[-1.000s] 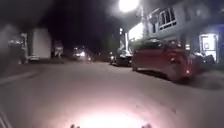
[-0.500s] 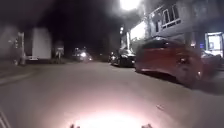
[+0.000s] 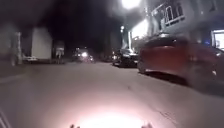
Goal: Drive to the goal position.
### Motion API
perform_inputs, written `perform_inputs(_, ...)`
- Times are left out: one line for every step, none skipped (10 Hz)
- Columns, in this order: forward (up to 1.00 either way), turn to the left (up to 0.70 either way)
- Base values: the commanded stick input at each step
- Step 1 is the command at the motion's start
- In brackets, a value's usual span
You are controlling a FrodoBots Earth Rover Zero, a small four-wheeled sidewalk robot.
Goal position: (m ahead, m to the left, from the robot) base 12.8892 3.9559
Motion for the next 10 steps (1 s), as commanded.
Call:
perform_inputs(0.85, 0.0)
perform_inputs(0.85, 0.0)
perform_inputs(0.85, 0.0)
perform_inputs(0.85, 0.0)
perform_inputs(0.85, 0.0)
perform_inputs(0.85, 0.0)
perform_inputs(0.85, 0.0)
perform_inputs(0.85, 0.0)
perform_inputs(0.85, 0.0)
perform_inputs(0.85, 0.0)
